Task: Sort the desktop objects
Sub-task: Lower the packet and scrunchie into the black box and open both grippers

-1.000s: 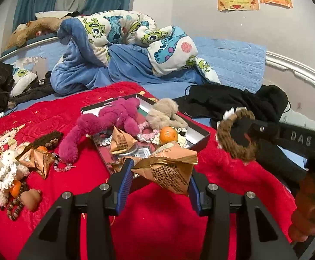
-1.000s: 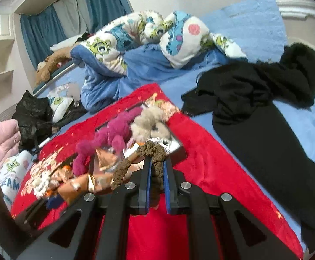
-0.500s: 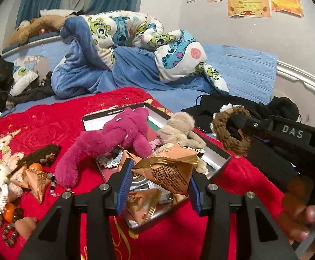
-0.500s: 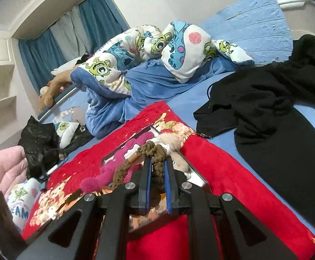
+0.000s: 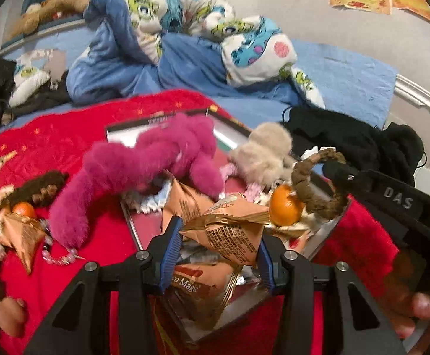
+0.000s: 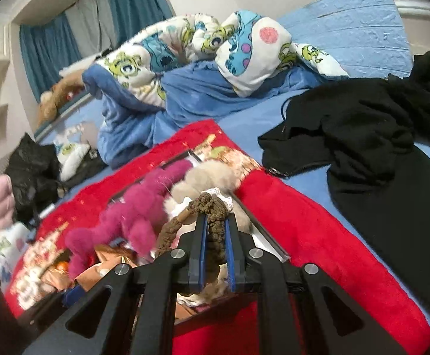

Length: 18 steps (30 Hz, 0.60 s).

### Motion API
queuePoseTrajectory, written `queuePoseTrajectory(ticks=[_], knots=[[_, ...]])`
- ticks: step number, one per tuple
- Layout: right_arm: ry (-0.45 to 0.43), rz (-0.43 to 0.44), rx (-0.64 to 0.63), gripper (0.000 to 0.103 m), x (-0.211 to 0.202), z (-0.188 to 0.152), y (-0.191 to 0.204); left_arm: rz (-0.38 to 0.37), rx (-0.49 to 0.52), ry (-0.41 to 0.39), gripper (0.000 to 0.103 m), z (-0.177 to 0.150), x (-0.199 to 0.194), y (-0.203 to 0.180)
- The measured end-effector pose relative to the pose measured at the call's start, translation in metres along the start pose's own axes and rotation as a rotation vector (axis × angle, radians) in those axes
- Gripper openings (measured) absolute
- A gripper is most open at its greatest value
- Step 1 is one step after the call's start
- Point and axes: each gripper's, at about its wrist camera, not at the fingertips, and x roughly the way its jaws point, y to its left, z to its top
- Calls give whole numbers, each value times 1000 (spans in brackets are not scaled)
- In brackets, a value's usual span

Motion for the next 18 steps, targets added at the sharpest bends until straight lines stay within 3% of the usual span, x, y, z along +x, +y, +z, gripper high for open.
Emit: queuePoseTrajectory(ticks=[8,18], knots=[[79,-9,-33,13,20,-18,-3,23,34,-1,48,-5,11,-6],[54,18,-10,10,16,-22,-8,38,53,-15,48,-7,8,-9]])
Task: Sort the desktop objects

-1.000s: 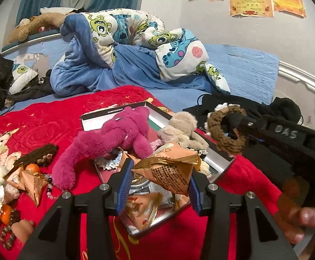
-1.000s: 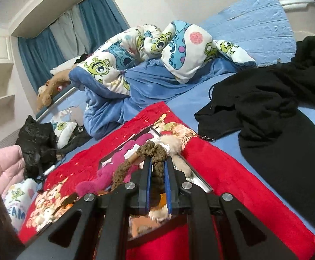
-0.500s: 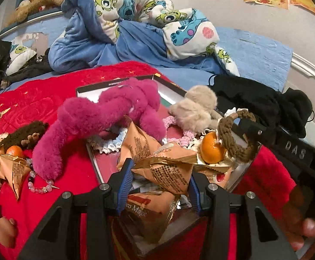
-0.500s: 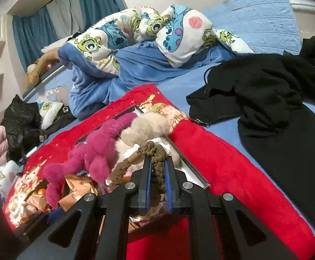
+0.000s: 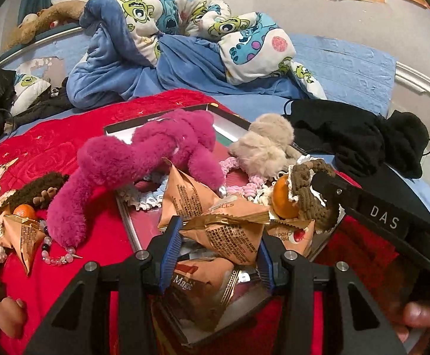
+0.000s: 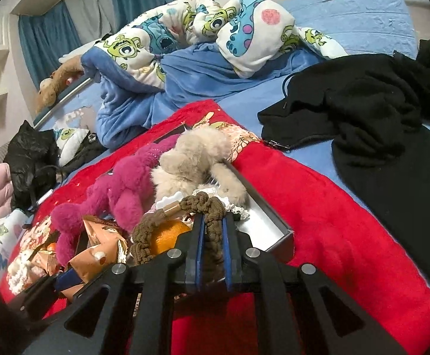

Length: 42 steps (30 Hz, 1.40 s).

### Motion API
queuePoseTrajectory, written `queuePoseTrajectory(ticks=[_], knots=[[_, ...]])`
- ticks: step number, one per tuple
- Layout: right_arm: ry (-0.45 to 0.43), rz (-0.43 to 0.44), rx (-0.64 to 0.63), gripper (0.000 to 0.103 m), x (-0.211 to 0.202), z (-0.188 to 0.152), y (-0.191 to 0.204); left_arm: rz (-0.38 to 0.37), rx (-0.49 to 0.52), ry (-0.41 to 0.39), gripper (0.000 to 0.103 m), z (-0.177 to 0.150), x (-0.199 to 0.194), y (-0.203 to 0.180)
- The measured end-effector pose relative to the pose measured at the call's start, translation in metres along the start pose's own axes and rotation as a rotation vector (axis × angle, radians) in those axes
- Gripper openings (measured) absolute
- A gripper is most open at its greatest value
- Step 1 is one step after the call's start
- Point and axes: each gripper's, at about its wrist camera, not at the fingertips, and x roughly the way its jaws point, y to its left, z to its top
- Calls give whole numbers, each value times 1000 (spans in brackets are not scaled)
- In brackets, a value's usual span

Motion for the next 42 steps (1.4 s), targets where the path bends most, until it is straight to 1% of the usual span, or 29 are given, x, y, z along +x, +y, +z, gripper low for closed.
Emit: queuePoseTrajectory(ticks=[3,6,9,12,14,16,17,18,19,20,21,22,25,27,30,32,33,34,36,37,42], knots=[[-7,-11,-12,10,-1,0,3,5,2,-1,48,0,-1,0],[-16,-12,-23,13,-2,-1,5,18,7,0,48,-1,-1,-1],[-34,-12,-32,20,-6,-2,7,51,13,-5,48,-2,-2,-2],[-46,-13,-30,21,-8,-3,6,49,4,-12,48,-2,-4,0],[-52,-10,-24,23,-10,-3,4,49,-4,-14,48,-1,-4,2],[-66,-7,-19,30,-12,-3,3,49,-7,-17,49,-2,-5,3],[-71,-6,-18,33,-13,-3,3,49,-7,-21,51,-2,-5,3],[-80,-4,-18,38,-15,-3,3,49,-6,-24,58,-2,-6,3],[-88,-6,-18,43,-17,-3,3,50,-3,-29,75,-2,-8,2],[-95,-8,-20,47,-18,-3,3,43,1,-37,90,-2,-9,1],[-101,-7,-22,54,-20,-3,4,34,12,-51,98,-2,-12,-1],[-110,-3,-26,62,-21,-3,4,47,22,-68,103,-2,-15,-3],[-126,-3,-34,75,-25,-3,6,43,24,-83,103,-2,-19,-3],[-130,-6,-35,77,-26,-4,7,38,15,-83,103,-1,-20,-1],[-135,-16,-30,84,-28,-4,6,34,-8,-83,103,-2,-21,3],[-130,-24,-15,87,-28,-5,4,33,-18,-83,103,-2,-21,6],[-129,-32,-7,90,-29,-5,2,34,-22,-81,103,-2,-20,6],[-133,-47,6,91,-30,-6,0,37,-25,-79,103,-3,-20,6],[-137,-47,20,93,-31,-6,-3,41,-30,-75,103,-2,-19,7],[-141,-52,30,96,-33,-6,-5,43,-34,-75,103,-2,-19,8],[-150,-43,64,102,-38,-7,-11,43,-69,-102,103,-2,-28,14]])
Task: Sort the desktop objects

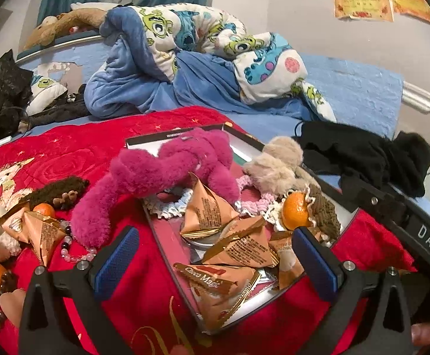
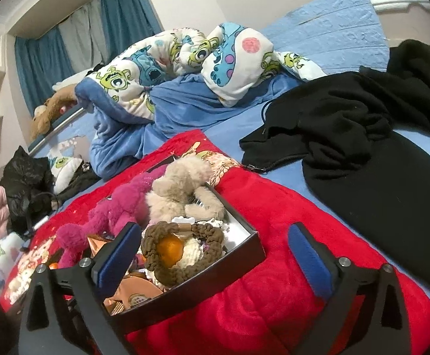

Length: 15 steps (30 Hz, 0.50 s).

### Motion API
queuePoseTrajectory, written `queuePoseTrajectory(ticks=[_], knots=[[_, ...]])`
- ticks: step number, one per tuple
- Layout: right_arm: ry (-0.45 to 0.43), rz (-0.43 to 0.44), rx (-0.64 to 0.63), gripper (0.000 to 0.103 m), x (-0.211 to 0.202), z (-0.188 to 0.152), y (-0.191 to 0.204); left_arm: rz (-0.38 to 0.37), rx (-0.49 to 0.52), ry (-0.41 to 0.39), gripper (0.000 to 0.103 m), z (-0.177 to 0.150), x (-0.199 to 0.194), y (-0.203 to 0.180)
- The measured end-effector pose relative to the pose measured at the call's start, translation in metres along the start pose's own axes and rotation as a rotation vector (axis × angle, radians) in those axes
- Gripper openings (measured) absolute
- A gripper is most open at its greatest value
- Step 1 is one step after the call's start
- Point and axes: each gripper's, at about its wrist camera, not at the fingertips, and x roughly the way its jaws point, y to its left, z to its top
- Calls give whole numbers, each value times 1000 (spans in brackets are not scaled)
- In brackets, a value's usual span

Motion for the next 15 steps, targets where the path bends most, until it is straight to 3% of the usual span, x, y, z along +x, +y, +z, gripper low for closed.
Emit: queuePoseTrajectory(ticks=[5,10,15], knots=[[-27,-13,17,103,-14,-1,1,10,-30,20,103,1,-14,8],[-40,0,-1,103,-30,-5,16,92,26,0,103,1,-46,9],[-22,60,-141,103,-50,-11,62,181,39,-22,103,6,-97,22]])
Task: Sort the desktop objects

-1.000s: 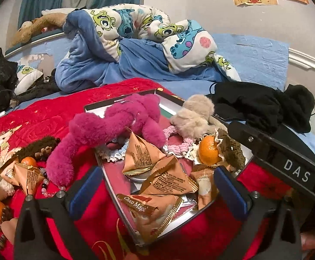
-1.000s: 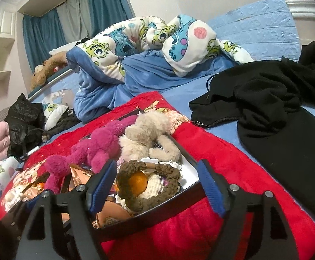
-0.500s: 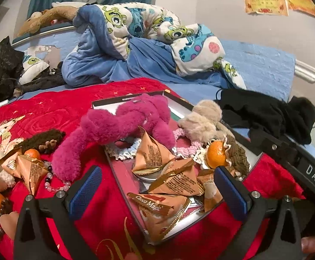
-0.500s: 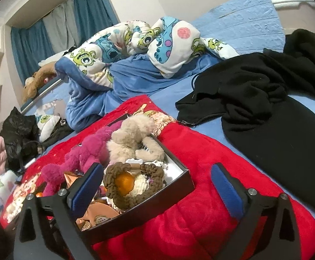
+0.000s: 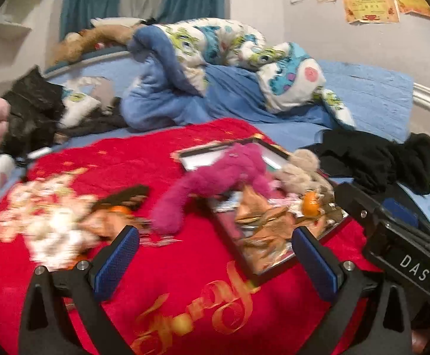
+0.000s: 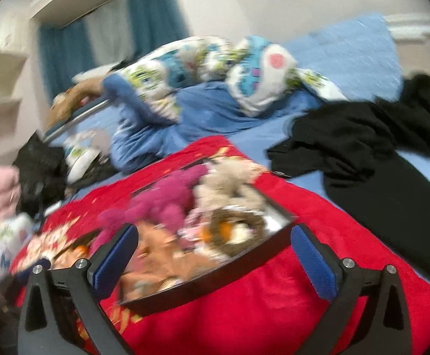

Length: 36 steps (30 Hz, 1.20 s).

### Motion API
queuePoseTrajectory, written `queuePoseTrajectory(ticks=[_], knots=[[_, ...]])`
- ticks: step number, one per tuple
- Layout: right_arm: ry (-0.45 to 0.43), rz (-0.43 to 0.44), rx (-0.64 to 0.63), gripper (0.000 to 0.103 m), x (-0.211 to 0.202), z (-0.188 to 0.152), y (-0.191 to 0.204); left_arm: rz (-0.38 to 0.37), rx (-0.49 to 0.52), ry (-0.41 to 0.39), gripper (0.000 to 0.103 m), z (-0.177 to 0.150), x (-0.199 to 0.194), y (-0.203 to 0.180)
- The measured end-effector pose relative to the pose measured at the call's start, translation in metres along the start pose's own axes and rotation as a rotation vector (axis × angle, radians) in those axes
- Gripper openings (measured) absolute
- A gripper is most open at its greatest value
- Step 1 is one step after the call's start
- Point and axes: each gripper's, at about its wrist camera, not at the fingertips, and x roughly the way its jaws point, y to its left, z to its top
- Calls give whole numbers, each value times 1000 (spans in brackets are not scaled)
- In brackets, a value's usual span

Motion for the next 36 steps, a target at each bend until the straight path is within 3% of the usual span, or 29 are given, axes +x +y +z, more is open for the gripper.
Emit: queuePoseTrajectory(ticks=[4,7,14,19,26,28,30,33,36], knots=[[-29,119,-61,103,-28,7,48,65,-37,-71,103,3,-55,39],[-56,159,-147,103,-52,11,87,85,-78,-95,103,-5,-88,70],[-129,122,-257,103,-114,-15,150,141,-73,-122,103,-49,-150,115],[-116,161,-302,103,-148,-41,154,136,-67,-132,103,-81,-178,129],[-93,72,-279,103,-170,-75,116,112,-64,-166,103,-86,-188,130],[-81,43,-183,103,-170,-75,98,119,-65,-157,103,-84,-184,129],[-99,81,-119,103,-172,-71,87,113,-66,-151,103,-83,-180,128],[-103,17,-104,103,-166,-69,82,110,-54,-154,103,-81,-177,123],[-89,30,-122,103,-161,-68,84,115,-34,-157,103,-80,-176,118]])
